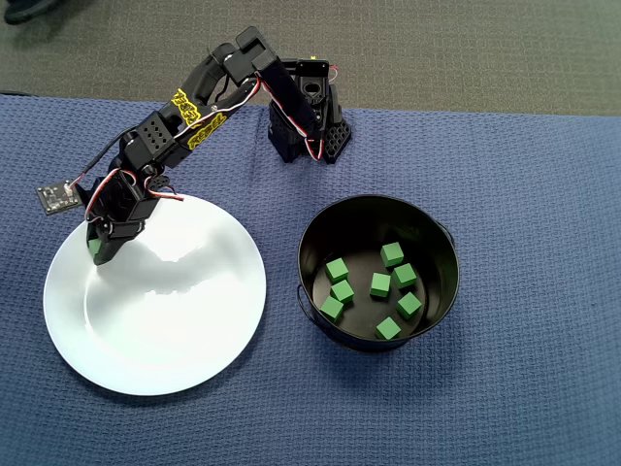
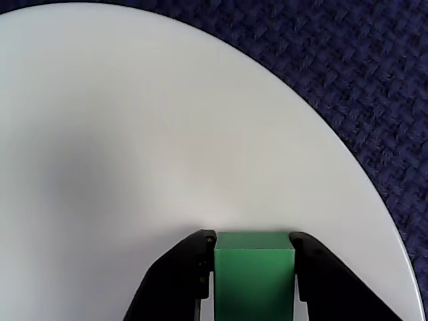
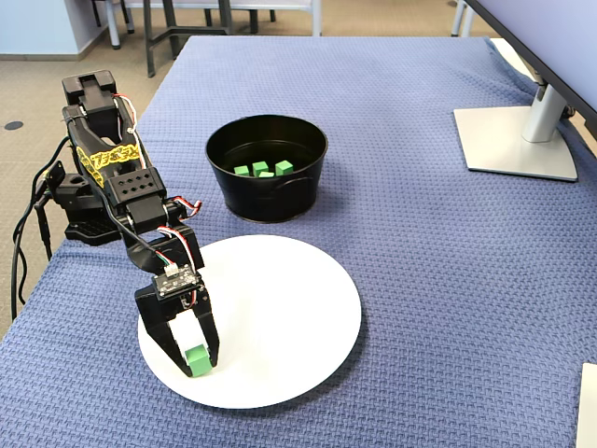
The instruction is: Pick up the green cubes from the white plate and place them in the black recipient
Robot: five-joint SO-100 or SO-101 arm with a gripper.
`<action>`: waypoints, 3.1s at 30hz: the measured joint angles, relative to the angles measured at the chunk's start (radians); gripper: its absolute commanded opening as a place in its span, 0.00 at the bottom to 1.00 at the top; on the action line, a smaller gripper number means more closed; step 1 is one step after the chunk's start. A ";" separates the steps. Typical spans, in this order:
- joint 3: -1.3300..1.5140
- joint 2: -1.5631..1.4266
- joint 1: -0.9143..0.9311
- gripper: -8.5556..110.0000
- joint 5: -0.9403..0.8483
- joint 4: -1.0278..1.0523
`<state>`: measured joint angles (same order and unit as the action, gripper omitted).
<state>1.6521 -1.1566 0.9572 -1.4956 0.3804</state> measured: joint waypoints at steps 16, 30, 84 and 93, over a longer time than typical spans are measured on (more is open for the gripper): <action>0.170 -0.411 -0.083 0.07 0.419 0.255; 0.242 -0.927 -0.497 0.07 1.006 0.716; 0.627 -1.391 -0.977 0.18 1.322 0.785; 0.815 -1.646 -0.861 0.13 1.272 0.865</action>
<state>2.4666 -2.8026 0.0966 -0.2240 1.2456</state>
